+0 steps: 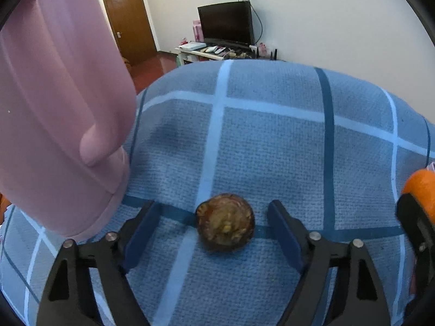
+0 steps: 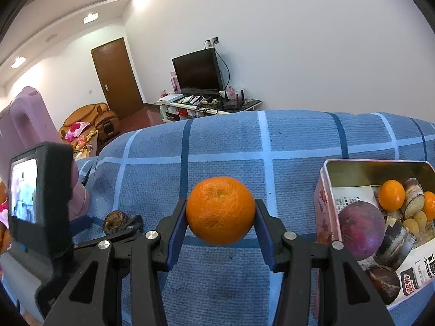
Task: Organize fruits
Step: 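Grasp the brown mangosteen with the left tool while the right tool holds the orange, then carry the mangosteen with the left tool while the right tool carries the orange toward the tin, then lower the mangosteen into the tin with the left tool while the right tool lowers the orange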
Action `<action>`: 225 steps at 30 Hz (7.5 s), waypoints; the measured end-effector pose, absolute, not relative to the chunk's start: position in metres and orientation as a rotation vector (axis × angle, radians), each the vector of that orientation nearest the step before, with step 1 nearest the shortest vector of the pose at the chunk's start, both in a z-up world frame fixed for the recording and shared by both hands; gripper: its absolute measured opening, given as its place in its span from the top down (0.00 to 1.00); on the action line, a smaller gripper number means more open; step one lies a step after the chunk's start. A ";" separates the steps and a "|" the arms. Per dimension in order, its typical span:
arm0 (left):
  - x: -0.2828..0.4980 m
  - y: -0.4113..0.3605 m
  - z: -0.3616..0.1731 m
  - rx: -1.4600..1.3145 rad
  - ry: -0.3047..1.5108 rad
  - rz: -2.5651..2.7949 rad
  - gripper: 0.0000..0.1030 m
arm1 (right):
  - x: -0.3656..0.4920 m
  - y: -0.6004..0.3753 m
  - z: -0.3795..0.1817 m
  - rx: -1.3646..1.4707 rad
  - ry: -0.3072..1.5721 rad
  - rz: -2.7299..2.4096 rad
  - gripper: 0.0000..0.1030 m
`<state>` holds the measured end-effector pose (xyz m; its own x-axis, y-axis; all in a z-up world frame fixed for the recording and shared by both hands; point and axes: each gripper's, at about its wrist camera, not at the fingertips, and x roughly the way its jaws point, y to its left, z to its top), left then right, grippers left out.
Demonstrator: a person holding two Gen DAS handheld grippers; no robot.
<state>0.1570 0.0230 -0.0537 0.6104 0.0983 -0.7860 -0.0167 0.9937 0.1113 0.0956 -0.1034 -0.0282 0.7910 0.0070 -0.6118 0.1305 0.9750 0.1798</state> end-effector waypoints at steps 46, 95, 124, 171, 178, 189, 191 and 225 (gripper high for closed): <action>0.068 0.052 -0.016 0.035 0.570 0.023 0.58 | 0.039 -0.081 -0.004 0.033 0.506 -0.145 0.52; 0.003 0.019 -0.010 0.044 0.521 -0.024 0.58 | -0.020 -0.106 -0.005 0.022 0.495 -0.148 0.52; -0.018 -0.045 -0.007 0.082 0.528 -0.124 0.58 | -0.055 -0.174 -0.002 0.010 0.470 -0.209 0.52; -0.011 -0.162 0.005 0.098 0.526 -0.326 0.58 | -0.063 -0.288 0.002 0.020 0.468 -0.376 0.52; 0.002 -0.187 0.011 0.087 0.534 -0.357 0.58 | -0.059 -0.296 0.005 0.007 0.446 -0.418 0.52; 0.030 -0.199 0.011 0.053 0.562 -0.358 0.58 | -0.040 -0.303 0.007 0.013 0.433 -0.430 0.52; 0.035 -0.197 0.010 0.052 0.564 -0.348 0.58 | -0.036 -0.302 0.007 0.014 0.432 -0.426 0.52; 0.074 -0.202 -0.014 0.101 0.648 -0.260 0.59 | 0.041 -0.310 -0.024 0.124 0.675 -0.194 0.52</action>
